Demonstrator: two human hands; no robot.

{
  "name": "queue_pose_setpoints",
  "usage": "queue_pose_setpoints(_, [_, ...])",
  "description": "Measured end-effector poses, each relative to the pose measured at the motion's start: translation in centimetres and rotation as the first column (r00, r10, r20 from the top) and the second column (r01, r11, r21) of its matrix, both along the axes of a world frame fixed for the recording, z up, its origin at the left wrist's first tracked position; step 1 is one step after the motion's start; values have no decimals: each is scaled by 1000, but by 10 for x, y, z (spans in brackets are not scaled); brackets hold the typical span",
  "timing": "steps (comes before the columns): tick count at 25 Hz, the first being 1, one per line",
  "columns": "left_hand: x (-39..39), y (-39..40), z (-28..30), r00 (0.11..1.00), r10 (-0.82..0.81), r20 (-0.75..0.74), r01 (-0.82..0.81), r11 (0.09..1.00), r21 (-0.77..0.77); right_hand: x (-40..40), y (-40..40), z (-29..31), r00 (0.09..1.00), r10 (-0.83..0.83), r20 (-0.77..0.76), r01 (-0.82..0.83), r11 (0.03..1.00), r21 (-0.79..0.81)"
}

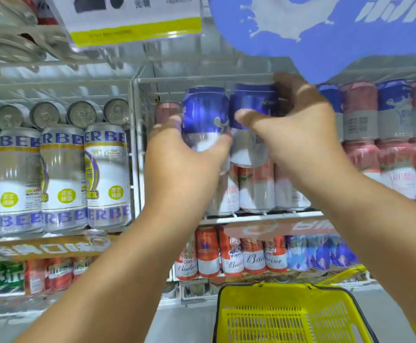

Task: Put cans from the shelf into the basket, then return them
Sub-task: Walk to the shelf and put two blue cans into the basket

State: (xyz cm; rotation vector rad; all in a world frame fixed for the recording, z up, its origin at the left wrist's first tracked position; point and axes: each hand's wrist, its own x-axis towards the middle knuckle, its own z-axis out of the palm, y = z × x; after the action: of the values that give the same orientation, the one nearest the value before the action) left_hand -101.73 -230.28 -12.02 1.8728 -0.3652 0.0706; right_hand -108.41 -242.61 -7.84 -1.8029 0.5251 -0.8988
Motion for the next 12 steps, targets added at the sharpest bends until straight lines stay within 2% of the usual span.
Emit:
queue_pose_setpoints(5, [-82, 16, -45, 985, -95, -142, 106, 992, 72, -94, -27, -62, 997, 65, -40, -56, 978, 200])
queue_pose_setpoints(9, [-152, 16, -122, 967, -127, -222, 170, 967, 188, -170, -39, -152, 975, 90, -205, -24, 951, 308])
queue_pose_setpoints(12, [-195, 13, -203, 912, -113, -394, 207, 956, 206, -220, -41, -239, 930, 135, -343, 4, 927, 375])
